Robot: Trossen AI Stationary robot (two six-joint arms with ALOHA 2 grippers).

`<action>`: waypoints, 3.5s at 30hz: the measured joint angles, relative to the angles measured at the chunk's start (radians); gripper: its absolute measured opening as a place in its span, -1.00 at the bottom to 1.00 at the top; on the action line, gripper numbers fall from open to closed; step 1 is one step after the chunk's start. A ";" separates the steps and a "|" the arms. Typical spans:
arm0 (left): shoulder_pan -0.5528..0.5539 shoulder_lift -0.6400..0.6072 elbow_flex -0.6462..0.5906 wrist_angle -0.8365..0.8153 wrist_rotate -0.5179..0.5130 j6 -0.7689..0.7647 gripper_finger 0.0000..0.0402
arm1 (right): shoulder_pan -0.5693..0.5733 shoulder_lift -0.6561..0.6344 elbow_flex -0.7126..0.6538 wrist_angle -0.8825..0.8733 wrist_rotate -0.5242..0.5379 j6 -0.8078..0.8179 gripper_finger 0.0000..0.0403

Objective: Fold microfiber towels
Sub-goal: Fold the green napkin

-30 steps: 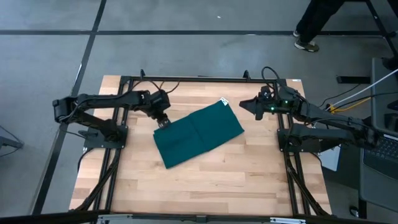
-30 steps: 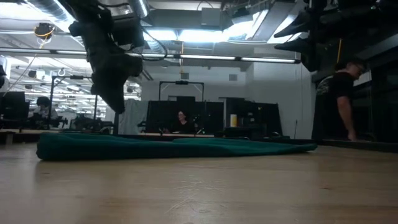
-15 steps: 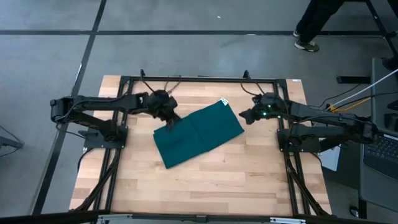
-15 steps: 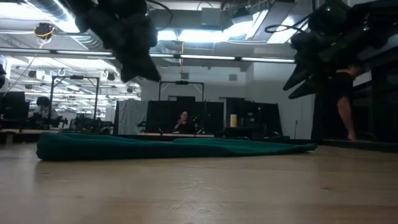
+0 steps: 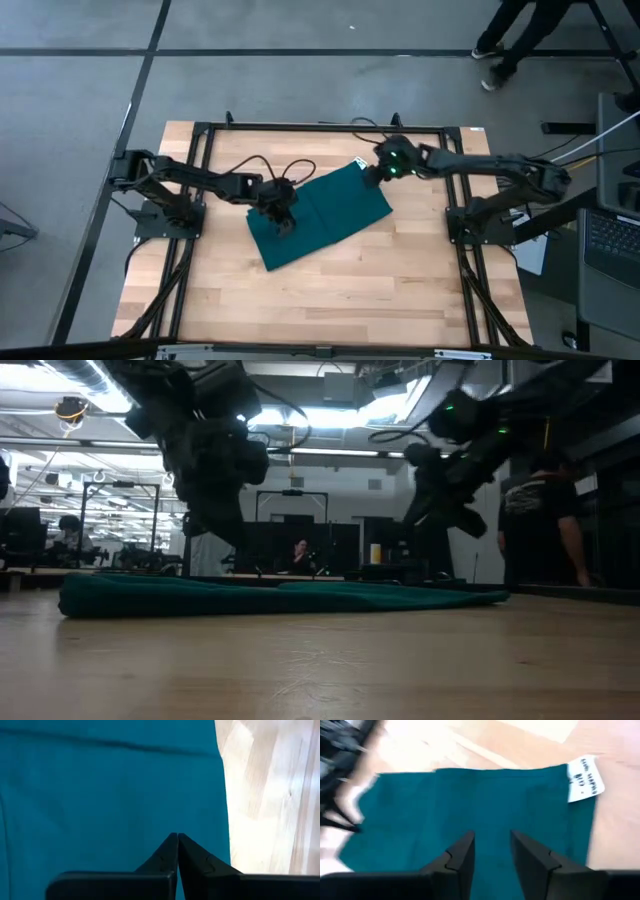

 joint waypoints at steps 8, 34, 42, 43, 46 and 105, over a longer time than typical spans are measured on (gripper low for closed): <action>-0.031 0.003 0.000 -0.006 -0.055 -0.008 -0.98 | -0.057 0.267 0.333 -0.331 0.061 -0.231 -0.20; -0.029 0.003 -0.054 0.031 -0.053 0.010 -0.97 | -0.109 0.498 0.409 -0.388 -0.081 -0.260 -0.19; -0.059 0.003 -0.152 0.168 -0.036 -0.102 -0.98 | -0.117 0.498 0.433 -0.383 -0.045 -0.268 -0.18; -0.064 0.003 -0.159 0.175 -0.036 -0.111 -0.98 | -0.117 0.498 0.439 -0.384 -0.035 -0.274 -0.18; -0.073 0.003 -0.162 0.182 -0.038 -0.120 -0.98 | -0.122 0.498 0.452 -0.382 -0.032 -0.283 -0.20; -0.083 0.061 -0.163 0.260 -0.155 -0.154 -0.99 | -0.170 0.376 0.443 -0.600 0.190 -0.408 -0.75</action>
